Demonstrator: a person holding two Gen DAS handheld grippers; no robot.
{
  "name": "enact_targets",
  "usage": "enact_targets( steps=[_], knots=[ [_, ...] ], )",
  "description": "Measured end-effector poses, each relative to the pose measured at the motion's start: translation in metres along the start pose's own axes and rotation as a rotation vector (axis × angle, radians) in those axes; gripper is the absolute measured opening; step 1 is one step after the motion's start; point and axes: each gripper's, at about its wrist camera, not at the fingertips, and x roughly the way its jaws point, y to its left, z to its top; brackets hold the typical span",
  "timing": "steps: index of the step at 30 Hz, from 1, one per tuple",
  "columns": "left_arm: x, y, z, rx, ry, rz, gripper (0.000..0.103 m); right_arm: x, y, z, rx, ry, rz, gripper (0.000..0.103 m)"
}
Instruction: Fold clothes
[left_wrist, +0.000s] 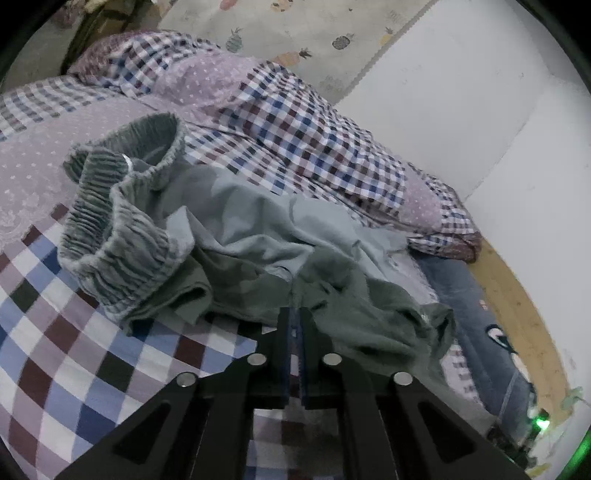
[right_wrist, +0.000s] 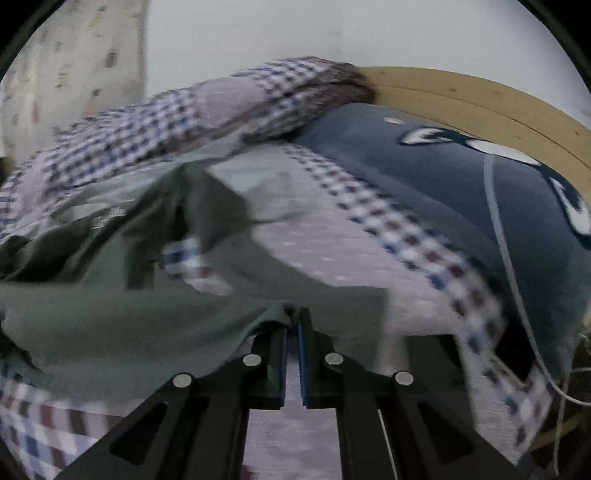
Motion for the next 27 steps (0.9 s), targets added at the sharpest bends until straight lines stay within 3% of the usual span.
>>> enact_targets(
  steps=[4,10,13,15,17,23,27],
  knots=[
    [-0.007,0.013,0.009,-0.064,-0.037,-0.023,0.0,0.011,-0.019,-0.004,0.056,0.032,0.017,0.003],
    [0.008,-0.004,0.001,0.0,0.047,-0.068,0.001,0.02,-0.003,-0.006,0.056,0.047,0.01,0.004],
    [0.013,-0.016,-0.009,0.03,0.093,-0.086,0.019,0.019,0.008,-0.004,0.053,0.033,0.02,0.004],
    [0.015,-0.021,-0.02,0.028,0.125,-0.102,0.039,0.02,0.016,-0.004,0.046,0.03,0.028,0.004],
    [0.015,-0.026,-0.034,0.025,0.162,-0.11,0.047,0.022,0.024,-0.004,0.034,0.032,0.036,0.004],
    [0.001,-0.037,-0.058,0.06,0.195,-0.085,0.059,0.025,0.046,-0.004,0.008,0.035,0.066,0.004],
    [0.0,-0.038,-0.073,0.071,0.243,-0.111,0.059,0.026,0.06,-0.006,-0.013,0.036,0.081,0.004]
  ],
)
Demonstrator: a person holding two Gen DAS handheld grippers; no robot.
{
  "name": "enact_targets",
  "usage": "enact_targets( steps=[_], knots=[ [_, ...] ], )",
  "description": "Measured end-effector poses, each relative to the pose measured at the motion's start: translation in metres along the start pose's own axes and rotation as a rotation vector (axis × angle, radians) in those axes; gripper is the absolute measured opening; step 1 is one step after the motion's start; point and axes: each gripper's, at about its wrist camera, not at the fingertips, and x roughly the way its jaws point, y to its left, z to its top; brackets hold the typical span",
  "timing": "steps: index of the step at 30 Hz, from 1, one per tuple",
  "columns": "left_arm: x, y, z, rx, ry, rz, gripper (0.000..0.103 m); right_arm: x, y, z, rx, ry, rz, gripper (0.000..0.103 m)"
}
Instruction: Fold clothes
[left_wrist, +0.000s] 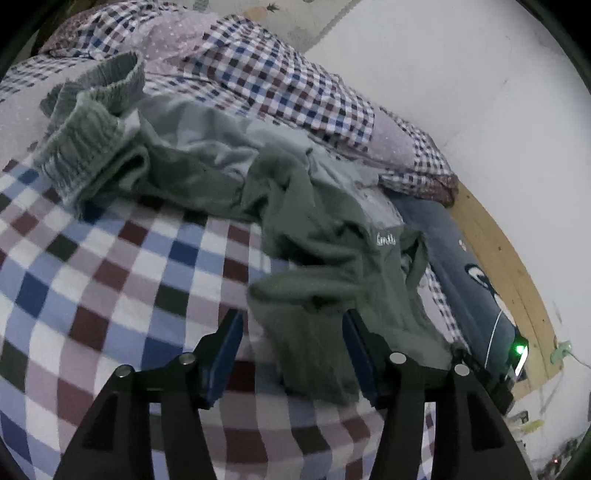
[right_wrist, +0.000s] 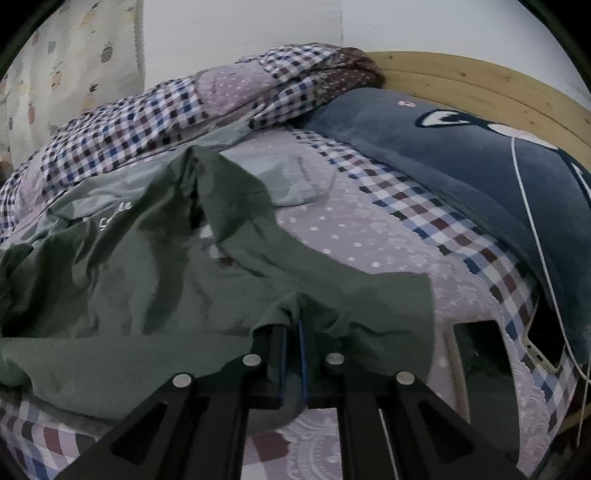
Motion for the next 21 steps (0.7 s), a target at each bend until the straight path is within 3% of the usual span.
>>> enact_targets(
  steps=[5,10,11,12,13,16,21],
  knots=[
    [0.009,-0.014,-0.019,0.034,0.065,-0.038,0.059,0.004,0.011,-0.001,-0.018,0.009,0.01,0.004],
    [0.028,-0.037,-0.03,0.13,0.132,0.026,0.057,0.006,0.018,-0.004,-0.04,0.01,0.015,0.004],
    [0.03,-0.037,-0.03,0.128,0.134,0.031,0.044,0.006,0.018,-0.004,-0.043,0.008,0.017,0.004],
    [0.029,-0.035,-0.028,0.109,0.134,0.022,0.021,0.004,0.017,-0.004,-0.043,0.004,0.02,0.004],
    [0.027,-0.032,-0.024,0.087,0.131,-0.004,0.01,0.001,0.014,-0.003,-0.034,-0.007,0.023,0.004],
    [0.013,-0.028,-0.009,0.034,0.094,-0.12,0.008,-0.013,-0.001,0.003,0.023,-0.053,0.036,0.004],
    [-0.04,-0.031,0.02,-0.013,-0.108,-0.443,0.008,-0.047,-0.04,0.018,0.175,-0.144,0.081,0.004]
  ],
)
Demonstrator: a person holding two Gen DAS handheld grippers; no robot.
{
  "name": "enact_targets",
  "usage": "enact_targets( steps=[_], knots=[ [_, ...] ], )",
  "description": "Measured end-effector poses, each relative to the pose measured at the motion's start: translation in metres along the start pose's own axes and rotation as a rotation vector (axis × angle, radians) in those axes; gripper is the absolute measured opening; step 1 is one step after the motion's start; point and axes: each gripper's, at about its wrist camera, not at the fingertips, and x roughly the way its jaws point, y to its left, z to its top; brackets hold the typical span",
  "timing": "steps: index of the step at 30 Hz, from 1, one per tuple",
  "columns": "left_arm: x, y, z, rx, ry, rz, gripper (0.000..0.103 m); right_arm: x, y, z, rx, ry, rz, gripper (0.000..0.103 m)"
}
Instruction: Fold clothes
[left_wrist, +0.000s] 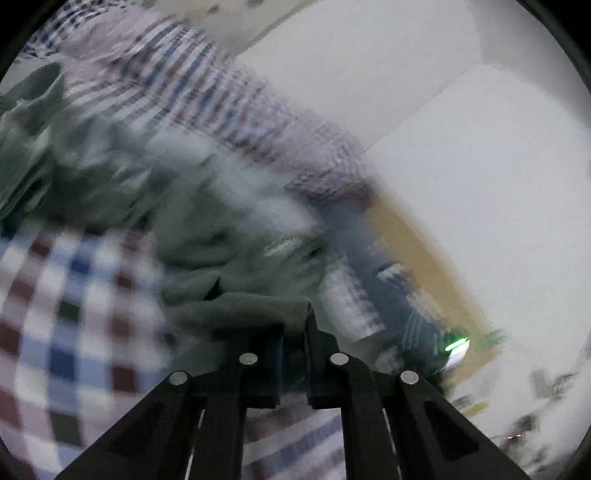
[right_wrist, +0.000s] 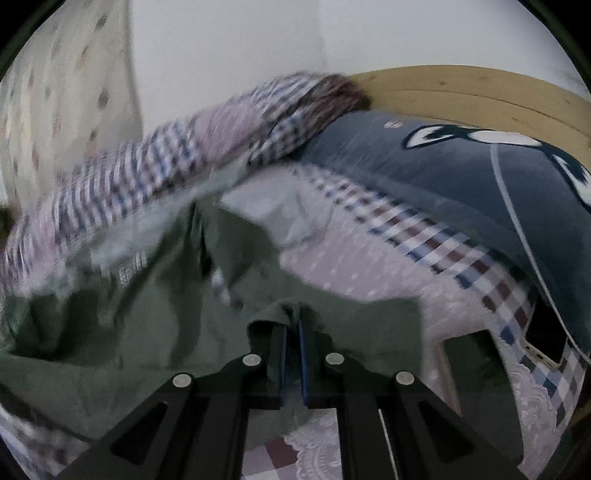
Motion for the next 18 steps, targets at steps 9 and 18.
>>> enact_targets(
  steps=[9,18],
  knots=[
    [0.0,0.077,0.007,-0.235,0.027,0.3,0.031,0.013,-0.016,-0.007,-0.002,0.063,-0.008,0.004],
    [0.019,0.034,-0.018,-0.007,0.143,0.382,0.055,0.022,-0.014,-0.01,0.006,0.096,0.007,0.004]
  ],
)
